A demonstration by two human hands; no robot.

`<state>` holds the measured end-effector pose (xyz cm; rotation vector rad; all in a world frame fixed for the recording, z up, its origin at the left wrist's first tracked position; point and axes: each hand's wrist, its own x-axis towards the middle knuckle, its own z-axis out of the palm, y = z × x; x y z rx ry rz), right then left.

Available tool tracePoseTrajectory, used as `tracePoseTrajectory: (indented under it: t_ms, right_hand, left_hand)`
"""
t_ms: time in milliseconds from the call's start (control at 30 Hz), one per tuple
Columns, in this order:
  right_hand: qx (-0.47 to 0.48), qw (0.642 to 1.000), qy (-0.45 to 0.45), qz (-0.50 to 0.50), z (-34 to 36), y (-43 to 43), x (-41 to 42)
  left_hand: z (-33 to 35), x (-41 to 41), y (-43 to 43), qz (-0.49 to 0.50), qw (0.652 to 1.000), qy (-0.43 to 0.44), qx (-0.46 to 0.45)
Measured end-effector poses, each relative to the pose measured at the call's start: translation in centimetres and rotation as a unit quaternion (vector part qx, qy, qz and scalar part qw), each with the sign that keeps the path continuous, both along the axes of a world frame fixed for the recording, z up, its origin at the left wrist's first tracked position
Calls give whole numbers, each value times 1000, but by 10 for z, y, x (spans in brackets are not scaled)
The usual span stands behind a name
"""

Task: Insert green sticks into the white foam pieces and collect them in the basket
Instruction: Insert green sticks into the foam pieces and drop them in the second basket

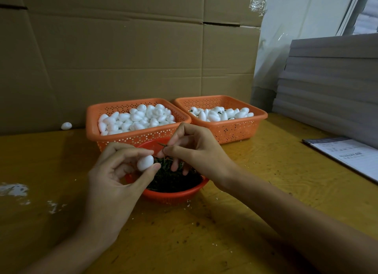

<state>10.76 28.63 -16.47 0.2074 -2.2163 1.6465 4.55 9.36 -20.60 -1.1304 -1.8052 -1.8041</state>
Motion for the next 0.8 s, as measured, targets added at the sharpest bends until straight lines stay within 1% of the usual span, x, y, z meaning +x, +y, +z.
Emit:
tracePoseTrajectory:
  t_ms: [233, 367, 500, 633, 800]
  right_hand:
    - [5, 1000, -4, 8, 1, 0, 1]
    - [10, 999, -17, 41, 4, 1, 1]
    - [58, 994, -44, 83, 5, 4, 2]
    - [63, 994, -56, 68, 5, 6, 2]
    - [55, 993, -61, 79, 8, 6, 4]
  left_hand:
    - [1, 3, 0, -37, 995, -73, 49]
    - [2, 3, 1, -32, 995, -80, 60]
    - [2, 0, -1, -41, 994, -75, 66]
    - [-1, -2, -1, -35, 997, -42, 46]
    - [-1, 0, 0, -53, 994, -70, 68]
